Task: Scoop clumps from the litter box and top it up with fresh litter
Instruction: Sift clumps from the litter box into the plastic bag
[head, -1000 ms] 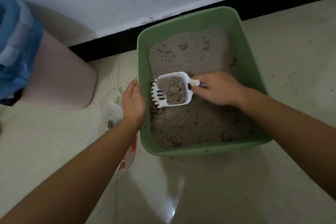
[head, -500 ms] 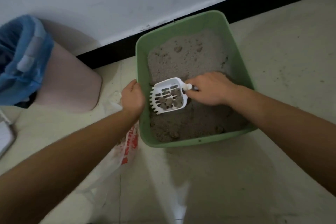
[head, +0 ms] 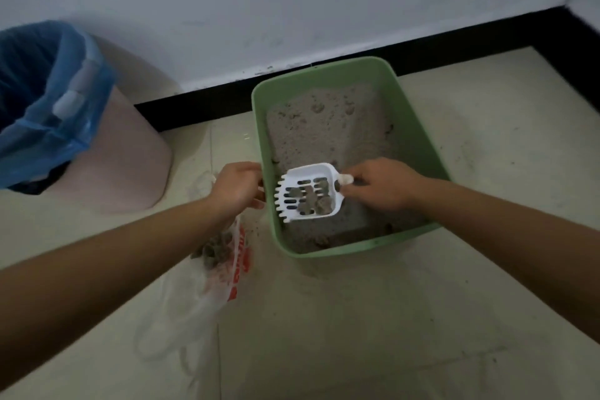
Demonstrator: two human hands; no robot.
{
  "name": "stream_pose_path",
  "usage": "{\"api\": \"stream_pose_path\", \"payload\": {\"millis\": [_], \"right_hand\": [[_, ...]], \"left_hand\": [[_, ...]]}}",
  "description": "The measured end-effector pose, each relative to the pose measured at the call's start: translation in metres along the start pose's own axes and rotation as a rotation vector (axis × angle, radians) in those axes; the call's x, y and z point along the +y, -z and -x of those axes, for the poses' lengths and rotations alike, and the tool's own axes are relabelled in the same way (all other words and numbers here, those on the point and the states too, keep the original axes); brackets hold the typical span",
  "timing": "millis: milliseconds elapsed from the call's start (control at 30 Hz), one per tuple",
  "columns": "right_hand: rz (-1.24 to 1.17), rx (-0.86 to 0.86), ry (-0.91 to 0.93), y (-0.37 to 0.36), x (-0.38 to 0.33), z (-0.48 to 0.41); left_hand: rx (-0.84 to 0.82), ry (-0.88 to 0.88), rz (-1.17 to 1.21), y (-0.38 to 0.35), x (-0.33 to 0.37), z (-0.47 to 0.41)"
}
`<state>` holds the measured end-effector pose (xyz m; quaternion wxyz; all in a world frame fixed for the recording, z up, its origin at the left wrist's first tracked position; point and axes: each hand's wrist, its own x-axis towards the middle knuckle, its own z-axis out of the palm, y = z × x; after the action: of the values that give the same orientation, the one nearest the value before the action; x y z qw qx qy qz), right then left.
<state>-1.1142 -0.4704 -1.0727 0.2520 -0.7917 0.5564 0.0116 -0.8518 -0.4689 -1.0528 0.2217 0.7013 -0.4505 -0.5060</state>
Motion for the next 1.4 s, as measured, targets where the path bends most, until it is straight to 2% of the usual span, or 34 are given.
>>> {"api": "stream_pose_path", "payload": {"millis": [67, 133, 200, 267, 333, 400, 467, 567, 667, 767, 867, 933, 1067, 1133, 1233, 1333, 1400], "right_hand": [[-0.057, 0.017, -0.023, -0.005, -0.006, 0.011], [-0.085, -0.031, -0.038, -0.009, -0.009, 0.018], [-0.113, -0.06, -0.062, -0.013, -0.011, 0.022], [-0.209, 0.008, -0.092, -0.014, -0.015, 0.023], [-0.318, 0.109, -0.112, -0.008, -0.024, 0.021], [-0.324, 0.161, -0.087, 0.001, -0.044, 0.015], [-0.261, 0.146, -0.033, 0.008, -0.076, 0.007], [-0.103, 0.053, 0.034, 0.003, -0.133, -0.009], [0.271, 0.038, 0.23, -0.018, -0.181, -0.021], [0.625, 0.077, 0.43, -0.026, -0.208, -0.026], [0.719, 0.087, 0.496, -0.024, -0.215, -0.025], [0.785, 0.153, 0.544, -0.025, -0.212, -0.024], [0.832, 0.136, 0.531, -0.023, -0.198, -0.023], [0.758, 0.158, 0.463, -0.018, -0.19, -0.023], [0.405, 0.171, 0.287, 0.002, -0.169, -0.021], [0.191, 0.319, 0.143, 0.031, -0.133, -0.017], [0.121, 0.351, 0.068, 0.046, -0.105, -0.013]], "left_hand": [[-0.042, 0.044, 0.086, 0.008, -0.009, 0.0], [-0.059, 0.015, 0.033, 0.024, -0.018, 0.001], [0.047, -0.119, -0.162, 0.049, -0.032, -0.002], [0.185, -0.191, -0.456, 0.075, -0.052, -0.006], [0.278, -0.124, -0.681, 0.098, -0.075, -0.01], [0.28, 0.015, -0.749, 0.114, -0.092, -0.011], [0.226, 0.121, -0.663, 0.125, -0.103, -0.013], [0.195, 0.203, -0.371, 0.129, -0.109, -0.012], [0.205, 0.208, -0.245, 0.126, -0.109, -0.013], [0.218, 0.175, -0.22, 0.119, -0.109, -0.015], [0.211, 0.132, -0.24, 0.118, -0.109, -0.017], [0.203, 0.109, -0.232, 0.118, -0.107, -0.017], [0.218, 0.118, -0.178, 0.119, -0.106, -0.016], [0.253, 0.143, -0.124, 0.12, -0.108, -0.017], [0.276, 0.142, -0.133, 0.118, -0.11, -0.021], [0.304, 0.071, -0.301, 0.11, -0.106, -0.024], [0.364, -0.07, -0.45, 0.099, -0.097, -0.021]]}}
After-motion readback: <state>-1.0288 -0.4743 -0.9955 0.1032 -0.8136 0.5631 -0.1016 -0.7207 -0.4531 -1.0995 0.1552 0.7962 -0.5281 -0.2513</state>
